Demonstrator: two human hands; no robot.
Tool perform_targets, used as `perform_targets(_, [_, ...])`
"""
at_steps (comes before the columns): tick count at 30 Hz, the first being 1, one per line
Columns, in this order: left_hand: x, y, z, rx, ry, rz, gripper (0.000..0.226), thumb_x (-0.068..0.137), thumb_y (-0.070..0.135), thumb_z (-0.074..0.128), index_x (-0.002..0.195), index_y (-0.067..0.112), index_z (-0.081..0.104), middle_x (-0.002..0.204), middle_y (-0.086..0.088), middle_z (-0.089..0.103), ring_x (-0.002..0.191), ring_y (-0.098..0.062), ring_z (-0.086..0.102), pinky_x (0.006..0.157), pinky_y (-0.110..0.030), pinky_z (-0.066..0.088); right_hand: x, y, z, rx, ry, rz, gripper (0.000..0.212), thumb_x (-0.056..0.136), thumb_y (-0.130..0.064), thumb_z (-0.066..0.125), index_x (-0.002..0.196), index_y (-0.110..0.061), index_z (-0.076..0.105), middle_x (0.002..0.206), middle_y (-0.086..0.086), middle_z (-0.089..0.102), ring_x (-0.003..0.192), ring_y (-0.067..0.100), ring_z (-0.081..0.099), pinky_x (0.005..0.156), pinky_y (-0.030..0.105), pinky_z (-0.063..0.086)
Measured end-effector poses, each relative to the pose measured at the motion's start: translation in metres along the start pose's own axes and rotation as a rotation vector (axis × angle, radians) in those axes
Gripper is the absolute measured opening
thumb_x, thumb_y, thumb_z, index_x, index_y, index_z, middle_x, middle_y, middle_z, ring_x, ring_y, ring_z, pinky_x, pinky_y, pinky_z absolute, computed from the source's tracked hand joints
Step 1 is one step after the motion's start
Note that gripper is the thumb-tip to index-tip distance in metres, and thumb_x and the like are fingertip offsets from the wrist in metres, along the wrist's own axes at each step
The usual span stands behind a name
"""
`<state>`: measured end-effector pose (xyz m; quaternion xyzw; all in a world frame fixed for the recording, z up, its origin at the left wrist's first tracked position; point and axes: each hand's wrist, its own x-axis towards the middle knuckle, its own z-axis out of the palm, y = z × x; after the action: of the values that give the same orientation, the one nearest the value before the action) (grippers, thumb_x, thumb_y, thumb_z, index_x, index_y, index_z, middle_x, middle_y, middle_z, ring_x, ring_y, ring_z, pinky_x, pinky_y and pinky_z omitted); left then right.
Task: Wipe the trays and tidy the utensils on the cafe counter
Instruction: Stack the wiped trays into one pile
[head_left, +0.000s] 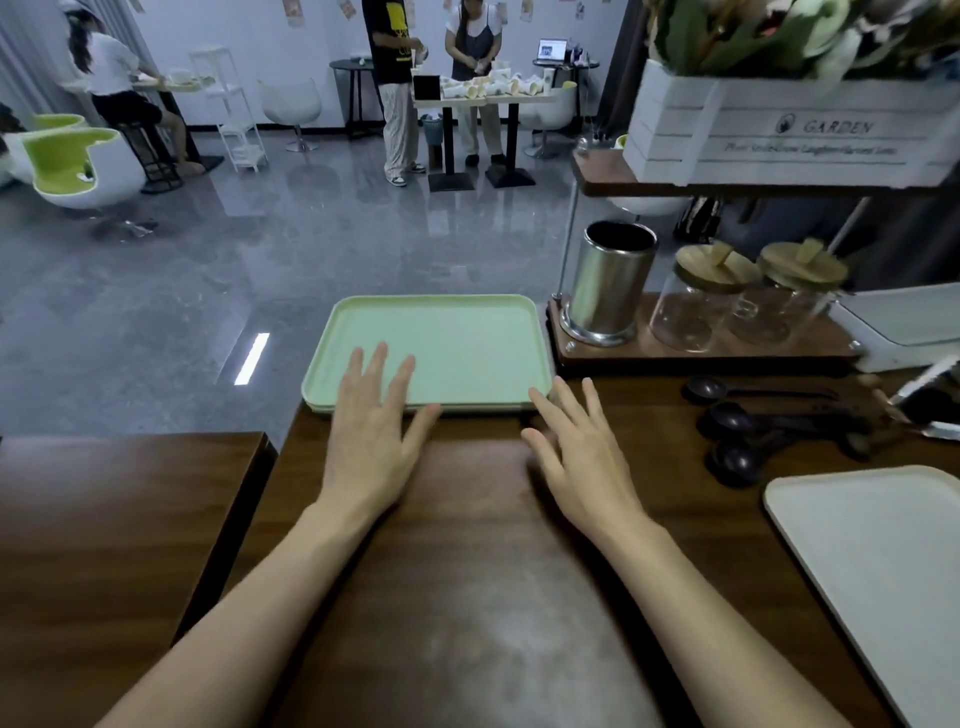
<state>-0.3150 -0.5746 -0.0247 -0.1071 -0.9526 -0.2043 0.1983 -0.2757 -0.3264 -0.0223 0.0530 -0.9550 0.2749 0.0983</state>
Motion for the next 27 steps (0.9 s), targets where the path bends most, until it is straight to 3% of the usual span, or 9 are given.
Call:
perform_targets(5, [-0.044, 0.085, 0.023, -0.131, -0.172, 0.143, 0.071, 0.097, 0.064, 0.035, 0.157, 0.027, 0.036, 0.169, -0.005, 0.020, 0.156, -0.025, 0.013, 0.127, -0.037, 0.014, -0.049, 0.027, -0.049, 0.043, 0.002, 0.056, 0.053, 0.103, -0.046, 0.047, 0.154, -0.035, 0.036, 0.165, -0.005, 0.025, 0.155, 0.017, 0.004, 0.121, 0.035, 0.018])
perform_targets(12, [-0.094, 0.208, 0.055, -0.214, -0.338, 0.184, 0.060, 0.101, 0.055, 0.049, 0.154, 0.029, 0.041, 0.164, -0.002, 0.031, 0.155, -0.023, 0.018, 0.126, -0.038, 0.019, -0.144, 0.097, -0.119, -0.302, -0.026, 0.230, 0.053, 0.105, -0.040, 0.040, 0.154, -0.020, 0.038, 0.164, 0.008, 0.028, 0.155, 0.029, 0.010, 0.124, 0.045, 0.009])
perform_targets(16, [-0.116, 0.269, 0.071, -0.216, -0.376, 0.182, 0.057, 0.102, 0.052, 0.048, 0.154, 0.031, 0.040, 0.164, -0.002, 0.032, 0.155, -0.025, 0.018, 0.125, -0.041, 0.015, -0.185, 0.135, -0.146, -0.343, -0.099, 0.287, 0.053, 0.105, -0.039, 0.035, 0.153, -0.018, 0.038, 0.162, 0.011, 0.030, 0.152, 0.033, 0.016, 0.123, 0.048, 0.017])
perform_targets(19, [-0.127, 0.291, 0.077, -0.170, -0.378, 0.171, 0.054, 0.103, 0.052, 0.047, 0.153, 0.033, 0.041, 0.163, -0.002, 0.034, 0.154, -0.026, 0.021, 0.124, -0.046, 0.013, -0.202, 0.152, -0.147, -0.291, -0.183, 0.241, 0.053, 0.104, -0.046, 0.027, 0.148, -0.022, 0.044, 0.160, 0.011, 0.033, 0.149, 0.034, 0.022, 0.119, 0.051, 0.022])
perform_targets(27, [-0.143, 0.285, 0.060, -0.220, -0.390, 0.075, 0.048, 0.103, 0.046, 0.051, 0.150, 0.036, 0.047, 0.164, -0.001, 0.033, 0.153, -0.023, 0.023, 0.124, -0.037, 0.020, -0.221, 0.149, -0.154, -0.153, -0.332, 0.062, 0.057, 0.100, -0.056, 0.040, 0.155, -0.039, 0.032, 0.169, -0.001, 0.011, 0.155, 0.028, -0.002, 0.123, 0.046, -0.003])
